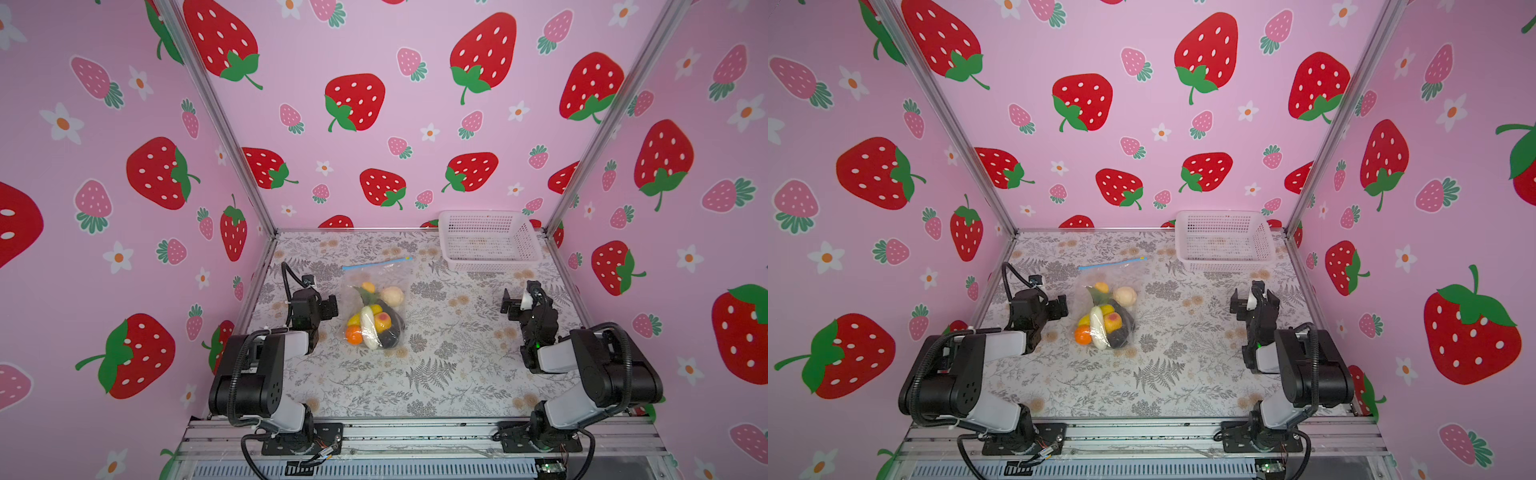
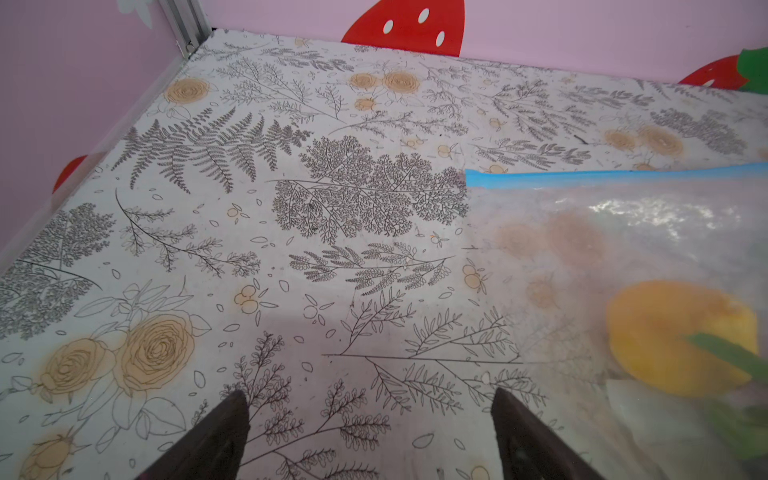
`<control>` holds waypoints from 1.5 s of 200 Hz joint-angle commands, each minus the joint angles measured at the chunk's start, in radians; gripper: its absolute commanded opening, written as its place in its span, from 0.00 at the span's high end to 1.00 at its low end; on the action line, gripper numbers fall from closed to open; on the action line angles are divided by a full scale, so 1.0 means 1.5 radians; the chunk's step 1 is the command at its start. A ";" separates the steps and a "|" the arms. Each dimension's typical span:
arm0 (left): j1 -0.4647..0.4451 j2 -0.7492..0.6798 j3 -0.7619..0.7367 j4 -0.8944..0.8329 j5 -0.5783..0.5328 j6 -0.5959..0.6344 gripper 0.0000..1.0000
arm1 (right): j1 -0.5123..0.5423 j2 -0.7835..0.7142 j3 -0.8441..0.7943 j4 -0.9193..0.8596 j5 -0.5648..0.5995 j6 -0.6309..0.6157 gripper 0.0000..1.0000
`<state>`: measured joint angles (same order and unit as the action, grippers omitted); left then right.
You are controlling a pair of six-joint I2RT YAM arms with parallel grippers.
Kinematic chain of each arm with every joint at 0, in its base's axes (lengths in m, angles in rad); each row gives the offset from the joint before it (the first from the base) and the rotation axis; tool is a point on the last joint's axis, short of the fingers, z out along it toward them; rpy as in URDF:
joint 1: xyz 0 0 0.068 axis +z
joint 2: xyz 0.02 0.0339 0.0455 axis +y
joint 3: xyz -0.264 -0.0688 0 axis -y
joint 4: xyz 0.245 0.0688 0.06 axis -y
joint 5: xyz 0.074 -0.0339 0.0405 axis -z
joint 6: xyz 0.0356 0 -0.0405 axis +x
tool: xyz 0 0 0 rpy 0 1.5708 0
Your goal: Place the food in the zip-top bag and seal the zipper
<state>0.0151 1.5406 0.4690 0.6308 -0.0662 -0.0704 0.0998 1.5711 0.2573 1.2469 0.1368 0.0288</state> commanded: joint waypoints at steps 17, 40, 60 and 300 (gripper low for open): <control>-0.003 0.009 -0.003 0.079 0.019 0.021 0.01 | 0.000 0.000 0.005 0.007 -0.001 0.002 0.01; -0.004 0.010 0.000 0.077 0.020 0.021 0.01 | 0.001 -0.001 0.004 0.008 0.001 0.000 0.01; -0.002 0.013 0.002 0.073 0.023 0.020 0.01 | 0.001 -0.001 0.003 0.009 0.001 -0.001 0.01; 0.000 0.005 -0.007 0.085 0.026 0.021 0.01 | 0.003 0.009 0.027 -0.025 -0.030 -0.015 0.01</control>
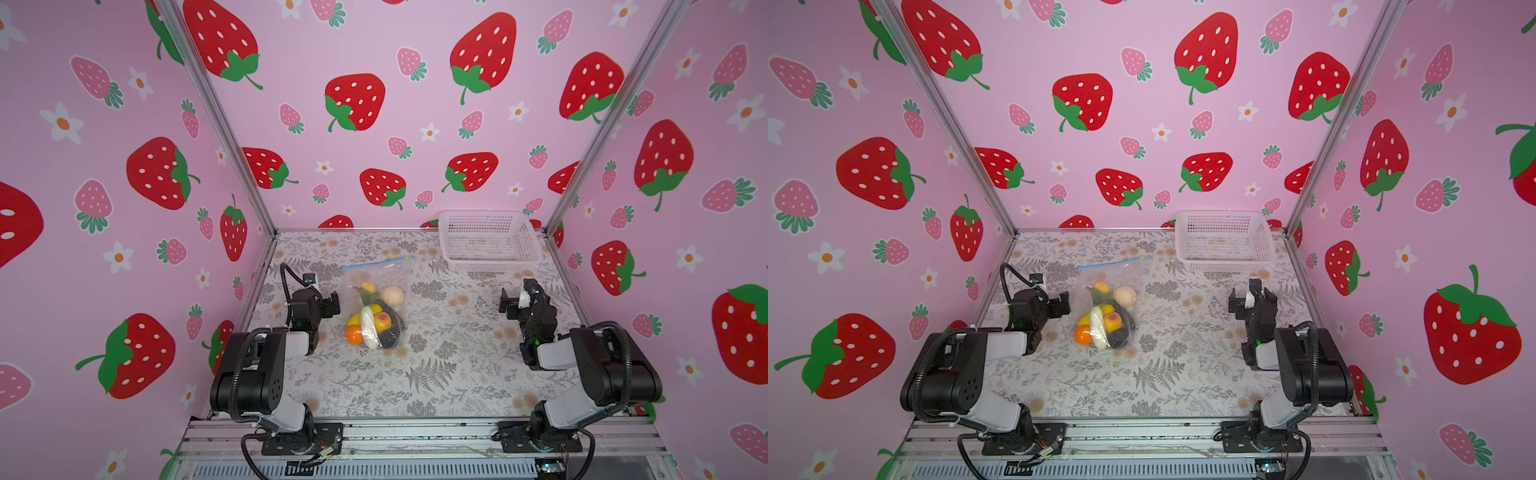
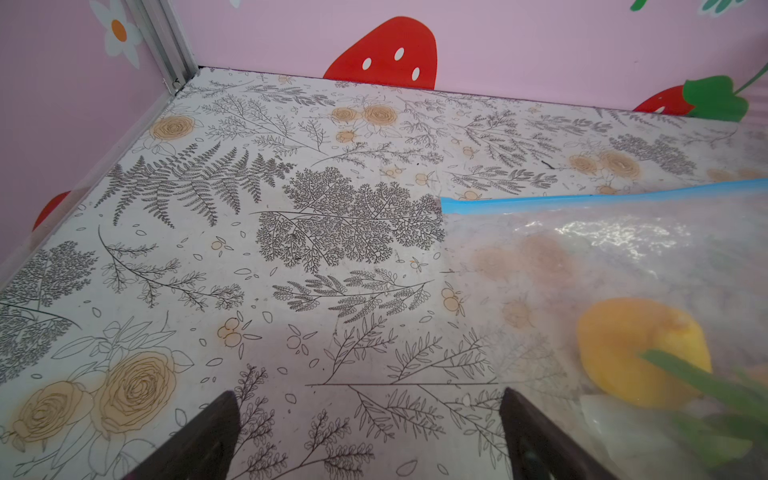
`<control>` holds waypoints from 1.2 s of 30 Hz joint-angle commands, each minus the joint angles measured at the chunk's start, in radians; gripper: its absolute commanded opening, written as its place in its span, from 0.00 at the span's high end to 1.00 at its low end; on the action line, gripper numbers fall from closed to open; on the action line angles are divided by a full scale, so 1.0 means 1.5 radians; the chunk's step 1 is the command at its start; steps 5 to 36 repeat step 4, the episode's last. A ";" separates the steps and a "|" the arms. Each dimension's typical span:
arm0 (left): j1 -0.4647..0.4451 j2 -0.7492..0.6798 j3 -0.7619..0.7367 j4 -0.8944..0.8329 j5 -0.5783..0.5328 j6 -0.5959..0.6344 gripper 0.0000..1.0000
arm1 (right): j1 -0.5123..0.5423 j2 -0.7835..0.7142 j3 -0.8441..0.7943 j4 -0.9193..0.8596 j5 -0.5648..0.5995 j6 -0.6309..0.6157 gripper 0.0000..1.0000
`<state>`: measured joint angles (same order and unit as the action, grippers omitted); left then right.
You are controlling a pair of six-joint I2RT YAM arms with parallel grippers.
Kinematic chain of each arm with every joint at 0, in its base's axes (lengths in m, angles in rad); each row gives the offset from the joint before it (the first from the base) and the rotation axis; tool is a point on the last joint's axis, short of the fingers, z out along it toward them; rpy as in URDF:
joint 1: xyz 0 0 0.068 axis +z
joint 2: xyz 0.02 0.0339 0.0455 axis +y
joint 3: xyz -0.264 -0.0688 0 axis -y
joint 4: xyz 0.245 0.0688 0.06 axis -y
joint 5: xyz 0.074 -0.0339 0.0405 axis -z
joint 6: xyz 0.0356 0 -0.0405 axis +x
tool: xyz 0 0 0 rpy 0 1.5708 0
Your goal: Place the food in the zip-top bag and seal the zipper
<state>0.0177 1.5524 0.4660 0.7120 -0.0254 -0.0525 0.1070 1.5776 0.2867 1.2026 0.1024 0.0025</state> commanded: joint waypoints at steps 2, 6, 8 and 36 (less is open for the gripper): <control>-0.003 -0.003 -0.005 0.031 -0.003 0.010 0.01 | -0.002 0.005 0.006 0.006 -0.008 0.002 0.01; -0.004 -0.003 -0.005 0.029 -0.005 0.010 0.01 | -0.002 0.002 0.002 0.010 -0.009 0.002 0.01; -0.004 -0.003 -0.005 0.029 -0.005 0.010 0.01 | -0.002 0.002 0.002 0.010 -0.009 0.002 0.01; -0.004 -0.003 -0.005 0.029 -0.005 0.010 0.01 | -0.002 0.002 0.002 0.010 -0.009 0.002 0.01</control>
